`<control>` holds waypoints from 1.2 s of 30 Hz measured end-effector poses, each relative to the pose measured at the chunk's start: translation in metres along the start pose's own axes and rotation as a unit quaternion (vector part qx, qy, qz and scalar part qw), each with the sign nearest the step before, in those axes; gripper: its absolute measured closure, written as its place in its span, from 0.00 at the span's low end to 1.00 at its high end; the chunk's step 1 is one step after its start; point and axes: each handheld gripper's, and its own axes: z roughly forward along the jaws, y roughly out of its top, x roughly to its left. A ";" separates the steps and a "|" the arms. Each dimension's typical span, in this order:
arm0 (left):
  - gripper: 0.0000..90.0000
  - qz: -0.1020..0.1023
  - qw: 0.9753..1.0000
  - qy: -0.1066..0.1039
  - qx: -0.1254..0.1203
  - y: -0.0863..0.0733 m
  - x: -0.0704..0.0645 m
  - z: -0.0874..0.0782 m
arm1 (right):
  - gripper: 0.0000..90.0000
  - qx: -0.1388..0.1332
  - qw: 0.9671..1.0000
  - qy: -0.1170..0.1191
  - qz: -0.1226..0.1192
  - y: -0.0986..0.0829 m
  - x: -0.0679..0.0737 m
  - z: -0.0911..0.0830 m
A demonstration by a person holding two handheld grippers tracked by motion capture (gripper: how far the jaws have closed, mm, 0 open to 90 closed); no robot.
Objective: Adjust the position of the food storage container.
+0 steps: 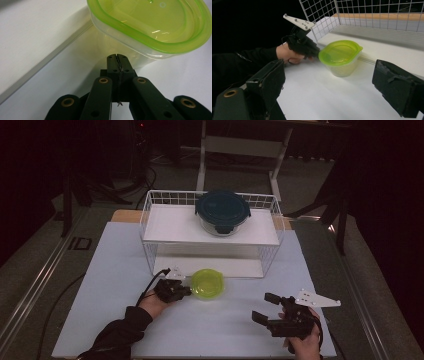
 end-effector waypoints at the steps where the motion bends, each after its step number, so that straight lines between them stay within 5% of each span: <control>1: 0.99 0.000 1.000 -0.001 0.000 0.001 0.000 0.001 | 0.12 0.000 1.000 0.000 0.000 0.000 0.000 0.000; 18: 0.99 -0.002 1.000 -0.004 -0.012 0.011 -0.003 0.012 | 0.14 0.003 1.000 0.000 -0.001 -0.001 0.001 0.002; 27: 0.96 -0.009 1.000 -0.013 -0.020 0.003 -0.001 -0.013 | 0.15 0.003 1.000 -0.001 -0.007 -0.001 0.002 0.003; 36: 0.66 -0.032 0.997 -0.029 -0.063 -0.001 -0.006 -0.060 | 0.17 -0.003 1.000 -0.005 -0.014 -0.001 0.001 0.004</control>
